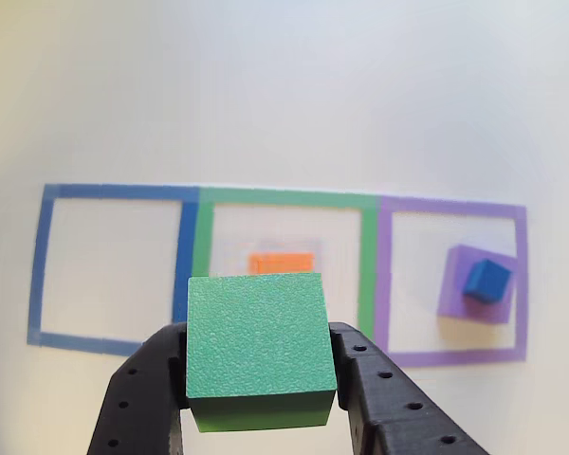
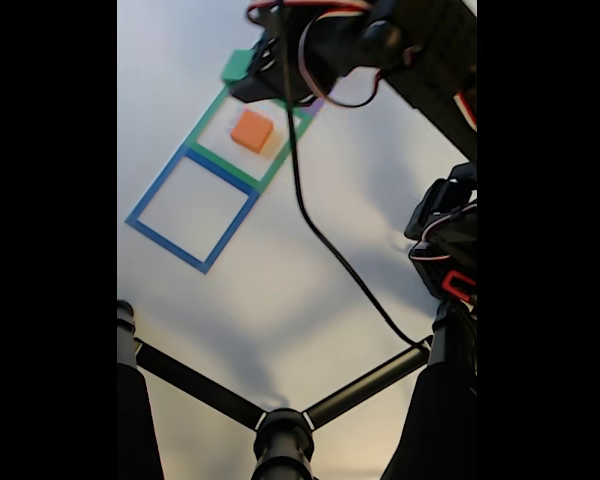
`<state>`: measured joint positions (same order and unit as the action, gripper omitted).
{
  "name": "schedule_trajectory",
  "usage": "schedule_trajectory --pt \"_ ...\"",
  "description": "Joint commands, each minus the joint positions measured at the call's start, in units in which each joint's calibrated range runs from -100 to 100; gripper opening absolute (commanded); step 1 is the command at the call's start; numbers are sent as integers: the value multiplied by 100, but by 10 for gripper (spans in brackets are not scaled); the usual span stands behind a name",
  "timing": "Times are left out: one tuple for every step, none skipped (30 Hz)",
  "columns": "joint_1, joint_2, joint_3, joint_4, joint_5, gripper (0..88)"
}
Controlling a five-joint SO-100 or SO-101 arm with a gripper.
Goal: Tower of hanoi
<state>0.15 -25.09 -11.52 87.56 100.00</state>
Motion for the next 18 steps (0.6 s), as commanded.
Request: schedule_trajectory --pt "568 -311 -806 669 0 13" --pt "690 -335 -842 718 0 13" --pt "797 -367 -842 750 0 13" --pt "927 -407 -842 815 0 12" --pt "1033 -455 -833 864 0 12" --pt "1125 -495 -833 928 0 12" --pt "1216 -519 -833 1001 0 12" --pt "1308 -559 -824 1066 0 12" --pt "1407 -600 -806 1139 0 12" --pt "1514 -672 -761 1204 0 12" --pt "1598 -736 -670 1195 0 11" --pt "1666 -808 -515 1139 0 11" --pt "1743 -896 -288 1050 0 12" --pt "1781 -992 -25 920 0 14" --pt "1811 -1088 303 750 0 16" --pt "1819 -1160 621 564 0 17" --pt "1819 -1281 1066 216 0 19" --pt "1804 -1401 1520 -156 0 19"
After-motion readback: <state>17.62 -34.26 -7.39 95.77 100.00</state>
